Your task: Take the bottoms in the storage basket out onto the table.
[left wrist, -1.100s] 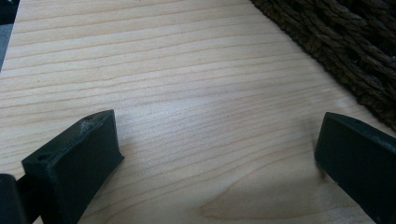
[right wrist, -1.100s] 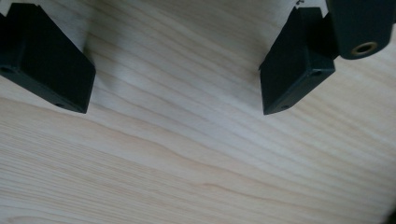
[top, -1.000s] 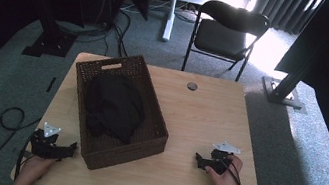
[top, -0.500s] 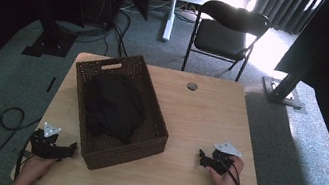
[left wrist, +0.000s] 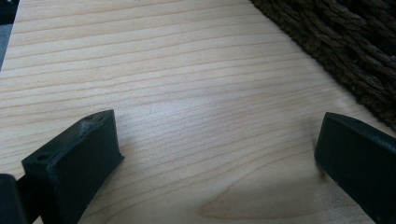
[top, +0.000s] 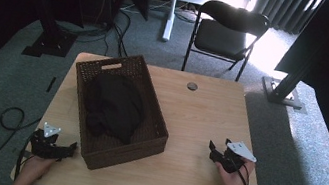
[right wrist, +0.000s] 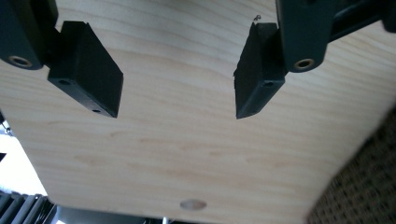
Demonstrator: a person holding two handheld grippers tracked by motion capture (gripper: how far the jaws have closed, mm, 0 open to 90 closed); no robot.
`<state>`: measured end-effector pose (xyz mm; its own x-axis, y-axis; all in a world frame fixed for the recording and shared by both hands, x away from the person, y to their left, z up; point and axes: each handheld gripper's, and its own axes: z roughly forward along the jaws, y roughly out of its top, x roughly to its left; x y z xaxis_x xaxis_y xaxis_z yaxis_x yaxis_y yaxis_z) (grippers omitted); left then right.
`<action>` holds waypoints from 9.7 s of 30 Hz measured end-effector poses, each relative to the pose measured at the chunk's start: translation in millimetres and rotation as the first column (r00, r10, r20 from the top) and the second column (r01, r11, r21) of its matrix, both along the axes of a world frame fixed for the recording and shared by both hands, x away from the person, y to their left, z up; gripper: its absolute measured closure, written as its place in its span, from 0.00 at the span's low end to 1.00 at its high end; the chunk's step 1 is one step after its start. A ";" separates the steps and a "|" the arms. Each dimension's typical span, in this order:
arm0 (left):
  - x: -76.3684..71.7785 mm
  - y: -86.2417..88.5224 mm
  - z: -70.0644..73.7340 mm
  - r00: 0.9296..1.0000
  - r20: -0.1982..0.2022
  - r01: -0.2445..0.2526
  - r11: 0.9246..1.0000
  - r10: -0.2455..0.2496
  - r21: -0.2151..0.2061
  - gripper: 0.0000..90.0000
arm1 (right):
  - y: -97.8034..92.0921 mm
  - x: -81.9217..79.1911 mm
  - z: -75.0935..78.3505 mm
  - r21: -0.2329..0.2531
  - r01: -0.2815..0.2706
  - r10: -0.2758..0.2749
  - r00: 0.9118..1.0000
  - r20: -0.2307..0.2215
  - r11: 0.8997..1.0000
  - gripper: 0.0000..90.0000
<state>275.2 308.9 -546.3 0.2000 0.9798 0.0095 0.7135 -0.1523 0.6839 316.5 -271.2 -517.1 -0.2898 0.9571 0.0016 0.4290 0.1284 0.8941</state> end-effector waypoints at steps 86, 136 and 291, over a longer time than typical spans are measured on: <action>-0.1 -0.2 0.0 1.000 0.000 0.019 1.000 -0.019 0.001 0.00 | 224.3 46.9 131.5 -0.044 -0.549 0.550 0.827 0.117 0.835 0.13; 0.0 0.0 0.0 1.000 0.000 0.022 1.000 -0.022 0.001 0.00 | 349.8 133.5 52.4 -0.126 -0.450 0.393 0.862 -0.319 0.884 0.14; 0.4 0.2 -0.1 1.000 0.002 0.025 1.000 -0.025 0.001 0.00 | 95.3 76.8 163.6 0.123 -0.307 0.198 0.821 0.536 0.944 0.82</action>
<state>275.5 309.1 -546.4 0.2243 0.9745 0.0107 0.7083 -0.1706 0.6850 393.3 -175.9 -353.5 -0.5329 0.8454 -0.0364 -0.1180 -0.0316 0.9925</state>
